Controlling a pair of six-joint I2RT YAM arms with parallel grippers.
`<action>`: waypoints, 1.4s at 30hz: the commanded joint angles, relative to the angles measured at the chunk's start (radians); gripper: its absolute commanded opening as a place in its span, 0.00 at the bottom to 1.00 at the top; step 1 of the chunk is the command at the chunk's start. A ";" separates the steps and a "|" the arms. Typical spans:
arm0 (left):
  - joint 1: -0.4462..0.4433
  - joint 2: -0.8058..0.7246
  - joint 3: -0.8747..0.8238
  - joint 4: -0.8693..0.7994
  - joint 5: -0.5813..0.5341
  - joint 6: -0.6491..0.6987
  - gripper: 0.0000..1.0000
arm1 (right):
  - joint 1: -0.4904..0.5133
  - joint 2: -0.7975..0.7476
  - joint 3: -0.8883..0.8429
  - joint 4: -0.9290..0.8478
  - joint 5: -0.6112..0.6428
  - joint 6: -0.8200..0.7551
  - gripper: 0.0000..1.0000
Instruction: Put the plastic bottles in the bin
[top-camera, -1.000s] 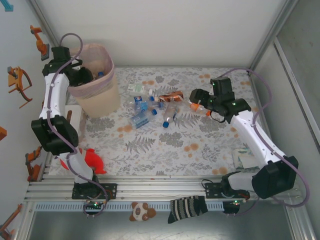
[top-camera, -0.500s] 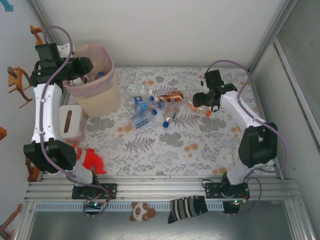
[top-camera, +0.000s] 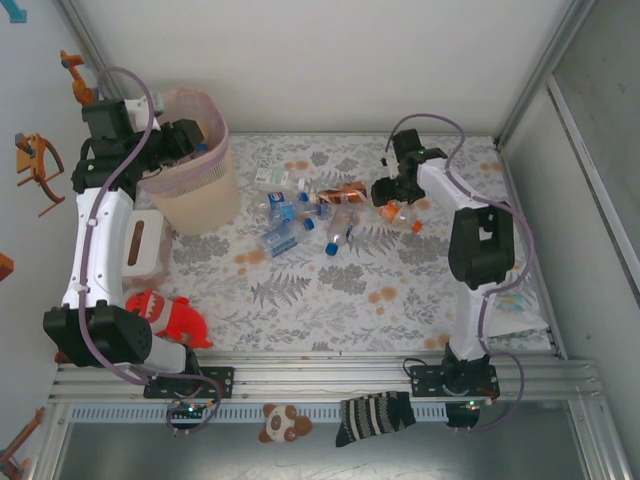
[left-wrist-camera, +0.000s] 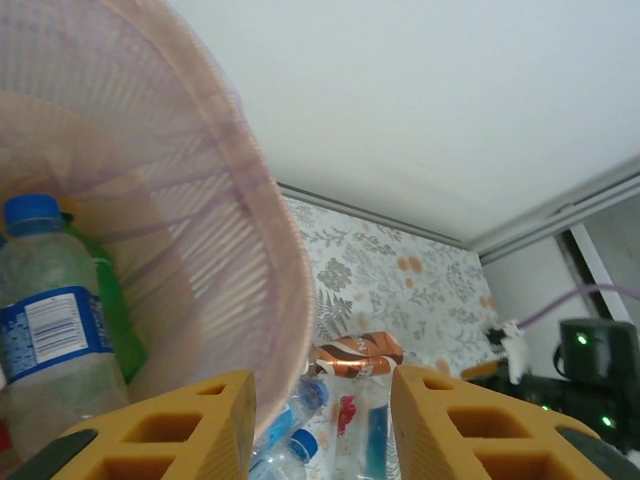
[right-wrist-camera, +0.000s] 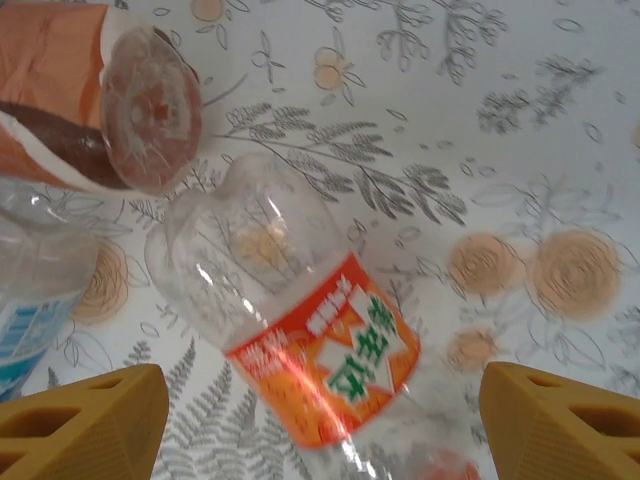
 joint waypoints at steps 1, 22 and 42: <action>-0.016 -0.025 -0.026 0.047 0.041 -0.026 0.43 | 0.003 0.064 0.087 -0.079 -0.029 -0.060 0.80; -0.036 -0.031 -0.082 0.112 0.097 -0.066 0.45 | 0.004 0.201 0.207 -0.159 0.033 -0.095 0.68; -0.095 -0.099 -0.210 0.412 0.225 -0.099 0.48 | 0.006 -0.128 0.012 -0.043 -0.100 0.010 0.54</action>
